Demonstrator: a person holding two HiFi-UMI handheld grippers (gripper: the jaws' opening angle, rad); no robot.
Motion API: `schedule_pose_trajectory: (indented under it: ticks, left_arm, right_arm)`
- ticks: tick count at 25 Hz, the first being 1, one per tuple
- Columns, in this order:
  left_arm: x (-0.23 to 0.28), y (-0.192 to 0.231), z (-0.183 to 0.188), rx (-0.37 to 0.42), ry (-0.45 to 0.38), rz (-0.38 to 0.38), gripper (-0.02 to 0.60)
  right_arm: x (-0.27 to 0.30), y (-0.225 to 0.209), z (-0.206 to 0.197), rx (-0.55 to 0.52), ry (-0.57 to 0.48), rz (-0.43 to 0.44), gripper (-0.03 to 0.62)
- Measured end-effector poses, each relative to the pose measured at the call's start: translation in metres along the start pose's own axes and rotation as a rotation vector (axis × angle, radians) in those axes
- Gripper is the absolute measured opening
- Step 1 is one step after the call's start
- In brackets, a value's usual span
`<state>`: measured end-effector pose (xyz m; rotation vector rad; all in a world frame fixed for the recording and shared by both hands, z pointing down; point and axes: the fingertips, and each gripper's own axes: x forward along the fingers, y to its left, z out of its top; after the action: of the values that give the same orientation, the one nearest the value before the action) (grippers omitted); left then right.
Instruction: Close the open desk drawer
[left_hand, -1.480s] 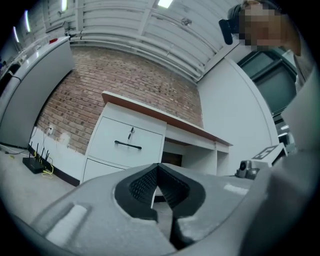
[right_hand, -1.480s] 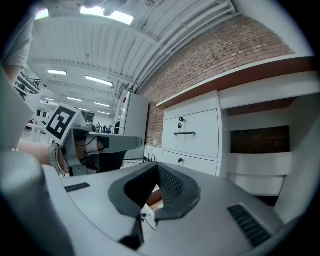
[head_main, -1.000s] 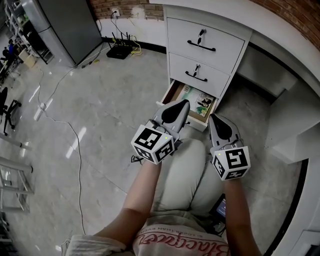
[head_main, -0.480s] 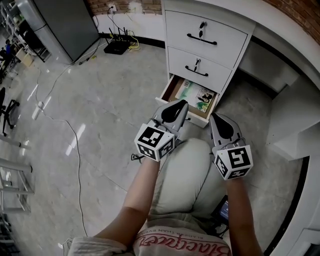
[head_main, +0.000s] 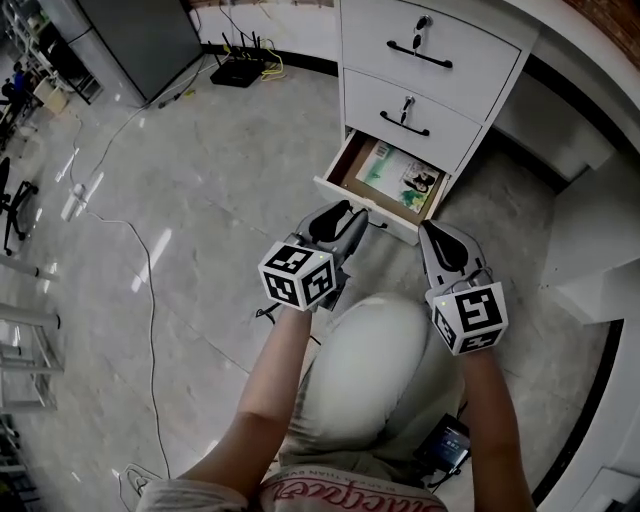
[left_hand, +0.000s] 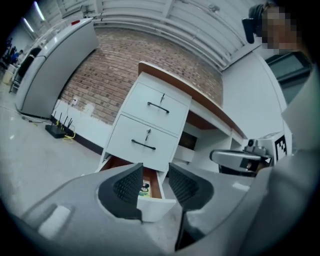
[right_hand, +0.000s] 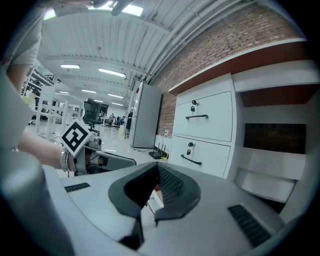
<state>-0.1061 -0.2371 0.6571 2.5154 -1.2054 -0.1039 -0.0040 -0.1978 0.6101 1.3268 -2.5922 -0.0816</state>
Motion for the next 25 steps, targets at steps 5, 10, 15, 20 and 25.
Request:
schedule_pose_trajectory:
  ticks: [5, 10, 15, 20, 25]
  left_arm:
    - [0.002, 0.033, -0.043, -0.112, 0.048, 0.078, 0.156]
    - [0.021, 0.054, -0.087, -0.23, 0.097, 0.121, 0.156]
    - [0.034, 0.075, -0.126, -0.419, 0.095, 0.14, 0.156]
    - [0.05, 0.084, -0.17, -0.644, 0.124, 0.097, 0.156]
    - [0.073, 0.101, -0.197, -0.834, 0.097, 0.116, 0.156]
  right_arm:
    - [0.012, 0.003, -0.028, 0.024, 0.023, 0.02, 0.011]
    - [0.032, 0.006, -0.066, 0.043, 0.063, 0.048, 0.011]
    - [0.051, 0.01, -0.104, 0.107, 0.094, 0.058, 0.011]
    - [0.062, 0.017, -0.144, 0.184, 0.125, 0.044, 0.011]
    - [0.059, 0.023, -0.169, 0.183, 0.159, 0.084, 0.011]
